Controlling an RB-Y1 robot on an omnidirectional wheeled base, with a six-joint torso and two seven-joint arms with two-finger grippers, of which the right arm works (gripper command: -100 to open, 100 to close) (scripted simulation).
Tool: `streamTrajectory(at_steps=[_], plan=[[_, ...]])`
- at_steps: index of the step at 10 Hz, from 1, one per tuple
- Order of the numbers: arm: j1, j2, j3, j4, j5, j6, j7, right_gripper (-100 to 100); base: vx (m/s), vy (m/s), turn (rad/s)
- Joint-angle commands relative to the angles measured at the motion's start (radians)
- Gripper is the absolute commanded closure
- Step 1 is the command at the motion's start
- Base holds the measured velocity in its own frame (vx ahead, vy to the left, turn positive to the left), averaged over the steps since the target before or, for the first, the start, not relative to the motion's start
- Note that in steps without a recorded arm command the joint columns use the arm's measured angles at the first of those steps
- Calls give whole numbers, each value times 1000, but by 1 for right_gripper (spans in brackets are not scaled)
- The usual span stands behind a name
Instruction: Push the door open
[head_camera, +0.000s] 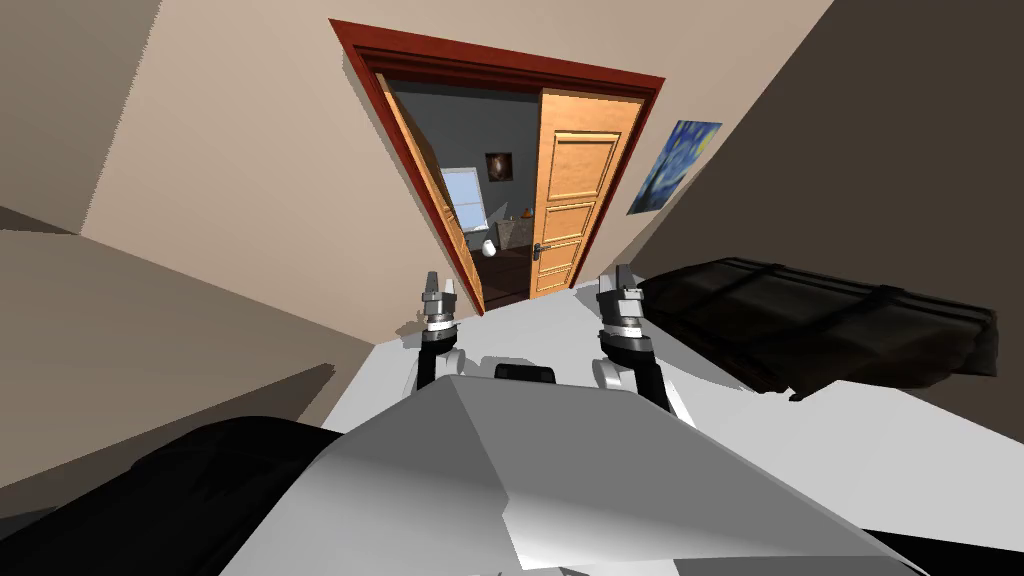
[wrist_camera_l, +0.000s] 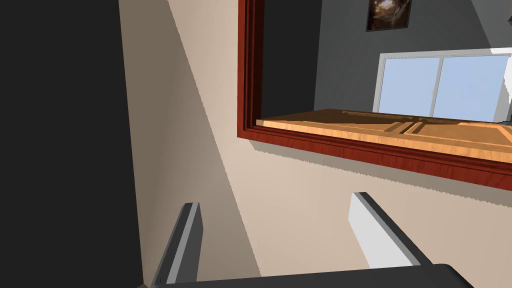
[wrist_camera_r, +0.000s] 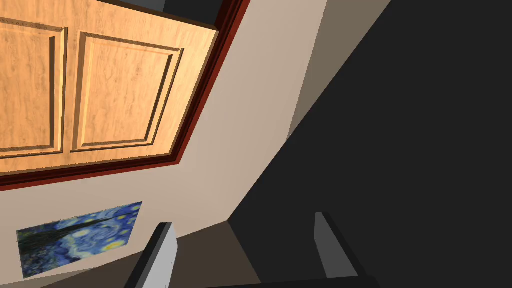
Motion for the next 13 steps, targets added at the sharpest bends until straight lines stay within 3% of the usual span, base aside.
streamTrajectory(at_steps=[1,6,13], plan=[[-9,-12,6,20,-4,-2,-11,-100,145,5,1],[-43,-58,28,101,-17,-10,-55,-100,210,-15,2],[-114,-153,74,269,-46,-27,-145,-100,191,-21,4]])
